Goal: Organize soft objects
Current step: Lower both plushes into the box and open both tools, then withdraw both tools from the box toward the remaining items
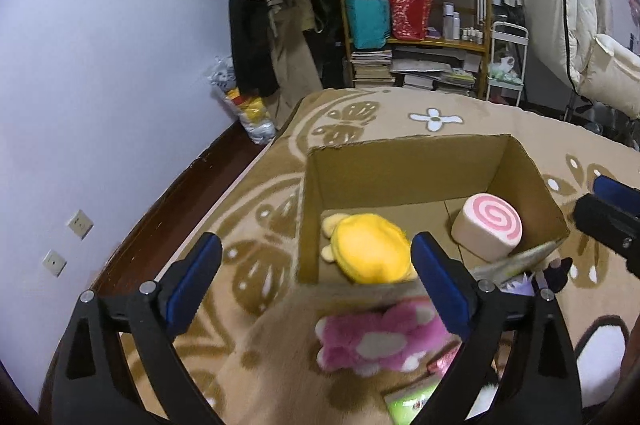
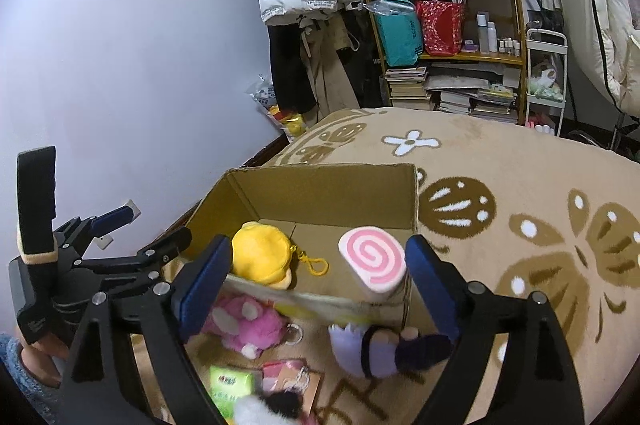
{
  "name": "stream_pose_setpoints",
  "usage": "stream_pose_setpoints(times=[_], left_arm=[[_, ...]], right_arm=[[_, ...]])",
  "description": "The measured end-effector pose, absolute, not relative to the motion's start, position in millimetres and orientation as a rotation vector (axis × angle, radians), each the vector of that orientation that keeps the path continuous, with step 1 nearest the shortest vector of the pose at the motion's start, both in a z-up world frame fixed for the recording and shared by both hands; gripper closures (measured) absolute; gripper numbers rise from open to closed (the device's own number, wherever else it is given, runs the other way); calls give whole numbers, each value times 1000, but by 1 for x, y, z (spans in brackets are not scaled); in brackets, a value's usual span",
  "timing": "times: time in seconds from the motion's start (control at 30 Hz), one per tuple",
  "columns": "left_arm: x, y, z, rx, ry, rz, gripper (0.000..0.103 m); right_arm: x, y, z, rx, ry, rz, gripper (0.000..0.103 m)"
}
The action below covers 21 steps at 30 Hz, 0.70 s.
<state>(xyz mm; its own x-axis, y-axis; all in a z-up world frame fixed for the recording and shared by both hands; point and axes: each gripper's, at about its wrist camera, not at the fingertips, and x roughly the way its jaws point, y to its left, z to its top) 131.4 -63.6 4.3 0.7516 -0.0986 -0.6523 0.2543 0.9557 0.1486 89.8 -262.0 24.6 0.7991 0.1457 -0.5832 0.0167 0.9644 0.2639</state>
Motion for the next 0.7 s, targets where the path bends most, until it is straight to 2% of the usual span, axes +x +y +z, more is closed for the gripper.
stream_pose_setpoints(times=[0.43, 0.7], left_arm=[[71, -43, 5, 214, 781, -185, 8], [42, -48, -6, 232, 831, -205, 8]], right_arm=[[31, -249, 46, 236, 669, 79, 11], [8, -240, 37, 259, 743, 99, 11]])
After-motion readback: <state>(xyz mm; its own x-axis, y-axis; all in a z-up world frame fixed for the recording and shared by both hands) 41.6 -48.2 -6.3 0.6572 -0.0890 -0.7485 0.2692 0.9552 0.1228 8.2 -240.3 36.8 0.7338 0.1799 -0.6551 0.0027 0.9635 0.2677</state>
